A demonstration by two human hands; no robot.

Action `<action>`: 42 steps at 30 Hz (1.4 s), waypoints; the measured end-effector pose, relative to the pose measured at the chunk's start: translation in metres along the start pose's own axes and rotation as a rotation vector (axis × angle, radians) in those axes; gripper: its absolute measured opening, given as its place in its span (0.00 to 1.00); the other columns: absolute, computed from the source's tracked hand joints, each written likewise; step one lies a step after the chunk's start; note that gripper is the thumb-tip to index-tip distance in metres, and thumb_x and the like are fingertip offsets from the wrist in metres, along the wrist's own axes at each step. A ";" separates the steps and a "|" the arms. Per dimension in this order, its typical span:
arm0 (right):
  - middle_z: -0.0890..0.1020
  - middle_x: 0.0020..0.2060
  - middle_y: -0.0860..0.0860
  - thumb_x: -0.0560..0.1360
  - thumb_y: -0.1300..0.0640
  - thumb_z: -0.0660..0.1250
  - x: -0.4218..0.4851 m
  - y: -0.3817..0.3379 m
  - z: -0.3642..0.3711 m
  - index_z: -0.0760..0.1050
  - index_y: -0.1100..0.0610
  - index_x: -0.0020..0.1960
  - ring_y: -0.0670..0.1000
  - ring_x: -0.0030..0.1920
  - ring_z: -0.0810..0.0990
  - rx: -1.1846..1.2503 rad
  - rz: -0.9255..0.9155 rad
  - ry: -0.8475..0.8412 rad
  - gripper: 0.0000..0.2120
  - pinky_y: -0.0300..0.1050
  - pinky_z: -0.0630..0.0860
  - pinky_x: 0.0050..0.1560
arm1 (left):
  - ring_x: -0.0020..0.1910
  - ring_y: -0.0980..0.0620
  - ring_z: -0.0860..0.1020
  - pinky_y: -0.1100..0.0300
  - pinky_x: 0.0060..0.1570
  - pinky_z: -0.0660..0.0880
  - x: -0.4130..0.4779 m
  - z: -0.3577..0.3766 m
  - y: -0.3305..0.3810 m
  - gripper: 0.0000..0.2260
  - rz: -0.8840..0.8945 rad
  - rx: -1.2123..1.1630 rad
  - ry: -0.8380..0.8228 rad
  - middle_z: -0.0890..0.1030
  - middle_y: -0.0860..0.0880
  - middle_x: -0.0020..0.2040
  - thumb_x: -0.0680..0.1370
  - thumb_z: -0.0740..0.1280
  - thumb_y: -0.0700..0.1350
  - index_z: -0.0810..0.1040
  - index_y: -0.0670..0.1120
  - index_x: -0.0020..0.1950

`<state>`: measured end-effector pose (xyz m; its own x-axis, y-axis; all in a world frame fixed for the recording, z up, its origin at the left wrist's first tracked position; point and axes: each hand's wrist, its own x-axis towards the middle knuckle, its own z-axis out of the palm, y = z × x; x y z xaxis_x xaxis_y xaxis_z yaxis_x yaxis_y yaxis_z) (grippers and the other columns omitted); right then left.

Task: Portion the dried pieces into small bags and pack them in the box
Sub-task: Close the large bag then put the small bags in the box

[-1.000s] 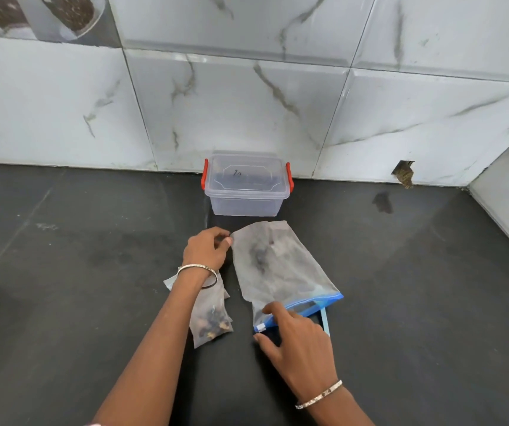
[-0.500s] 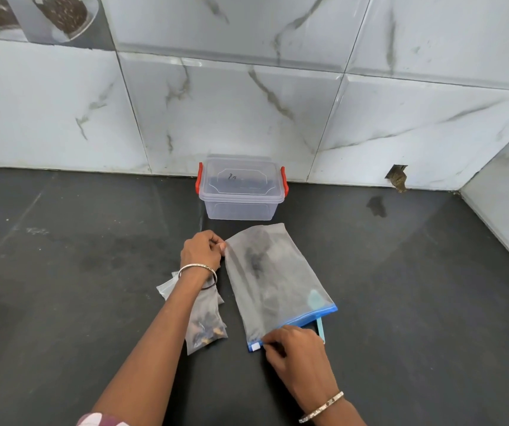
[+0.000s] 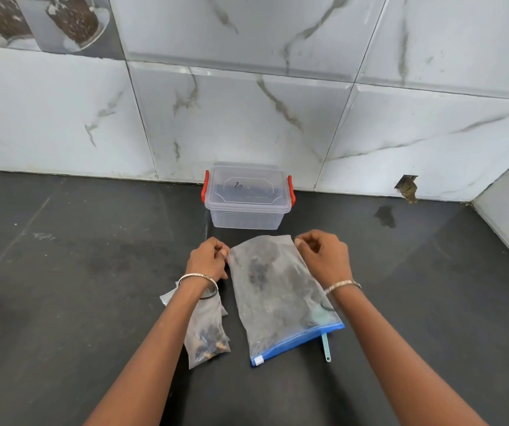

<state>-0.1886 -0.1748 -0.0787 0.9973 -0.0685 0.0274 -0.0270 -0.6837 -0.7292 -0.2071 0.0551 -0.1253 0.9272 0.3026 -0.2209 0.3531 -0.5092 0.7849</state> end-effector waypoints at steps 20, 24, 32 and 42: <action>0.86 0.41 0.50 0.77 0.61 0.68 0.067 0.029 0.034 0.84 0.54 0.42 0.50 0.46 0.82 0.184 0.149 -0.124 0.08 0.42 0.76 0.51 | 0.28 0.53 0.80 0.58 0.38 0.75 0.011 -0.006 0.003 0.09 -0.045 0.094 -0.156 0.80 0.48 0.26 0.84 0.61 0.42 0.76 0.49 0.45; 0.84 0.41 0.50 0.77 0.64 0.67 0.062 0.031 0.034 0.83 0.56 0.45 0.48 0.44 0.81 0.151 0.119 -0.059 0.07 0.39 0.74 0.49 | 0.38 0.45 0.86 0.56 0.49 0.78 0.007 -0.004 0.012 0.08 -0.005 0.194 -0.192 0.82 0.50 0.31 0.84 0.58 0.41 0.75 0.46 0.49; 0.84 0.44 0.53 0.77 0.66 0.65 0.059 0.028 0.032 0.80 0.59 0.49 0.50 0.42 0.79 0.090 0.052 0.004 0.07 0.36 0.69 0.45 | 0.40 0.39 0.85 0.53 0.51 0.80 0.001 -0.004 0.027 0.07 0.053 0.366 -0.185 0.85 0.41 0.44 0.81 0.56 0.41 0.74 0.46 0.54; 0.84 0.45 0.50 0.76 0.62 0.67 0.020 0.044 -0.004 0.82 0.56 0.53 0.47 0.45 0.80 0.097 0.072 0.050 0.08 0.38 0.74 0.53 | 0.44 0.43 0.84 0.46 0.53 0.79 -0.040 -0.007 0.013 0.11 0.182 0.199 0.095 0.85 0.48 0.47 0.81 0.65 0.43 0.75 0.48 0.64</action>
<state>-0.1699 -0.2090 -0.1077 0.9883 -0.1526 0.0053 -0.0888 -0.6026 -0.7931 -0.2407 0.0420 -0.1014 0.9652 0.2605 -0.0242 0.2078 -0.7073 0.6757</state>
